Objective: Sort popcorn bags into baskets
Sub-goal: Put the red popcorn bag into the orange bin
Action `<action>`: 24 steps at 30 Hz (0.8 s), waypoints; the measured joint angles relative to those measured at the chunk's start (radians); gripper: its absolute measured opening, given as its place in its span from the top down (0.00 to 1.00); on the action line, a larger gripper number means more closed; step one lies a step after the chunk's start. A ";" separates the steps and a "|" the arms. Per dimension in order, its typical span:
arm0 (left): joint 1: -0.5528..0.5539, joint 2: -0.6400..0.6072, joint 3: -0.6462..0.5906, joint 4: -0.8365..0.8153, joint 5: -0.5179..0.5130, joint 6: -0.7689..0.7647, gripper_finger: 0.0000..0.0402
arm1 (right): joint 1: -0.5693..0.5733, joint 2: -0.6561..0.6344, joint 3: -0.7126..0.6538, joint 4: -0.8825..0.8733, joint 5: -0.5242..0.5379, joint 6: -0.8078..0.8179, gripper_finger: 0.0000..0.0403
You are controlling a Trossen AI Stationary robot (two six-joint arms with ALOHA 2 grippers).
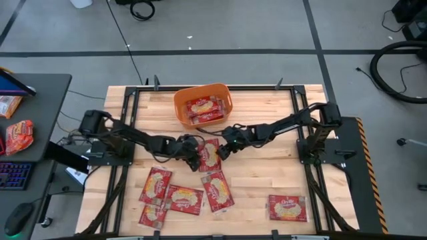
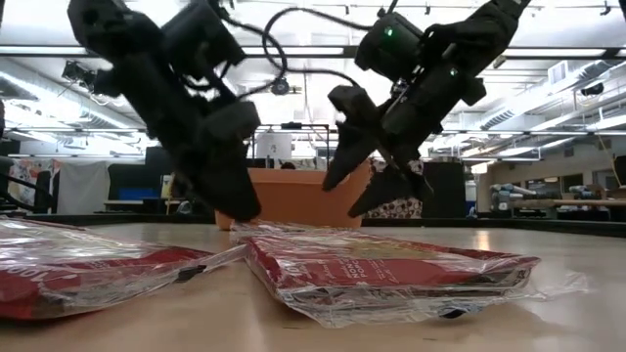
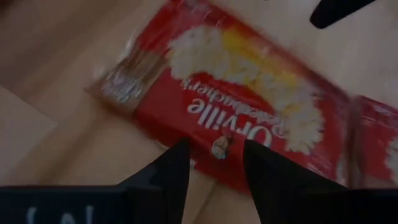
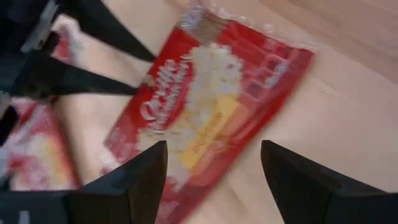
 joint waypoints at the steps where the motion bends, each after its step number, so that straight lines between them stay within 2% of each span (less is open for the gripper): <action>1: 0.000 0.016 0.001 0.004 0.001 -0.016 0.61 | 0.000 0.004 -0.002 -0.018 -0.007 0.001 0.35; 8: -0.006 0.063 0.003 0.033 -0.006 -0.069 0.61 | 0.003 0.035 -0.002 -0.033 -0.030 0.012 0.35; 12: -0.007 0.067 0.001 0.061 -0.004 -0.061 0.61 | 0.002 0.055 -0.002 0.019 -0.049 0.012 0.35; 16: -0.007 0.070 0.002 0.069 0.000 -0.060 0.61 | -0.002 0.103 -0.003 0.150 -0.098 -0.007 0.37; 20: -0.007 0.070 0.001 0.070 0.008 -0.054 0.61 | -0.010 0.157 -0.002 0.266 -0.171 0.022 0.44; 24: -0.008 0.070 0.001 0.071 0.014 -0.057 0.61 | -0.010 0.165 -0.001 0.264 -0.173 0.018 0.57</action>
